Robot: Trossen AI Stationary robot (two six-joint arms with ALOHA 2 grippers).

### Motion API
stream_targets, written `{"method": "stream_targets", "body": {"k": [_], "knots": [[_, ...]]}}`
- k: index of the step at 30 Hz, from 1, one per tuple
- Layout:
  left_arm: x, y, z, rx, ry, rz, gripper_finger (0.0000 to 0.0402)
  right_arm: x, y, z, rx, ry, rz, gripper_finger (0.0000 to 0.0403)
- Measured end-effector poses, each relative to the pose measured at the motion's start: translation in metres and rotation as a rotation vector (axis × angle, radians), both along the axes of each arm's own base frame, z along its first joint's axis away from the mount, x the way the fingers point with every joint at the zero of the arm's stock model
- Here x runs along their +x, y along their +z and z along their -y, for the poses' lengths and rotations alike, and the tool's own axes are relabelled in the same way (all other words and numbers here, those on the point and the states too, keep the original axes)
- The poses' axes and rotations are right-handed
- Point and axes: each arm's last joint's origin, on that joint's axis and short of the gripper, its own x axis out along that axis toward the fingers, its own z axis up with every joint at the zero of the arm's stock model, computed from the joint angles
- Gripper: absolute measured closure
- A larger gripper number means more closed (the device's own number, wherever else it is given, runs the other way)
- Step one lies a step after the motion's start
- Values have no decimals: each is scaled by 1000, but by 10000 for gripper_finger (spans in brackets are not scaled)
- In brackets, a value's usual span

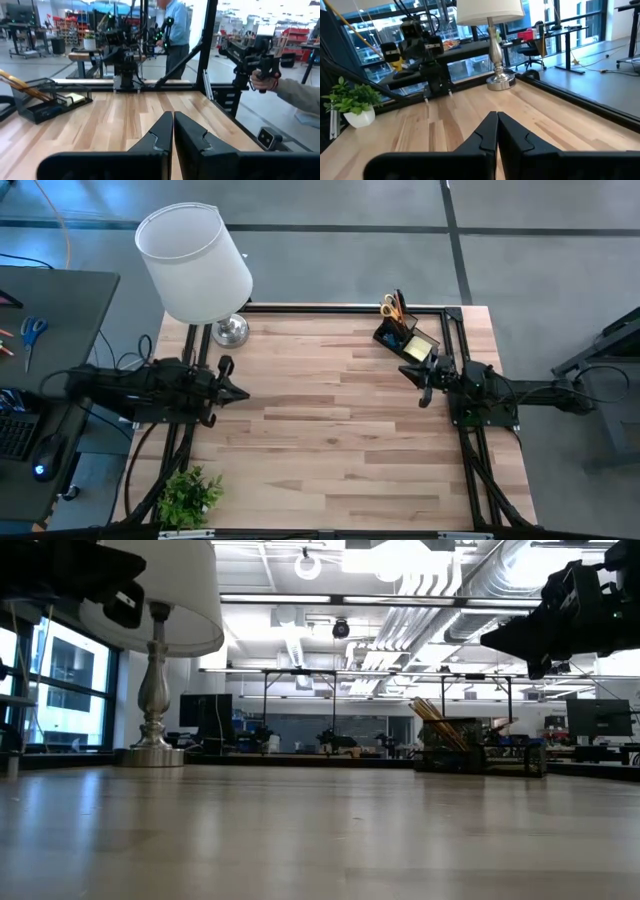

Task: Pick and place office supplies into organizer
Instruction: Return to Home Position

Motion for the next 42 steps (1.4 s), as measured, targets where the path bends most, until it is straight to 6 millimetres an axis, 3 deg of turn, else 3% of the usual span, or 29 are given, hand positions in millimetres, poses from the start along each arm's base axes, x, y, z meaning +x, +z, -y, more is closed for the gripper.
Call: {"method": "stream_targets", "body": {"k": [8,13,20,42], "knots": [[-20,2,1,10,0,67,396,0,0,0,0,0,-4,401],[-18,-4,1,12,7,42,396,0,0,0,2,0,-3,401],[-7,-39,0,1,18,29,396,0,-3,0,14,0,-31,401],[-7,-39,0,7,19,37,396,0,-4,-2,-106,78,-65,401]]}}
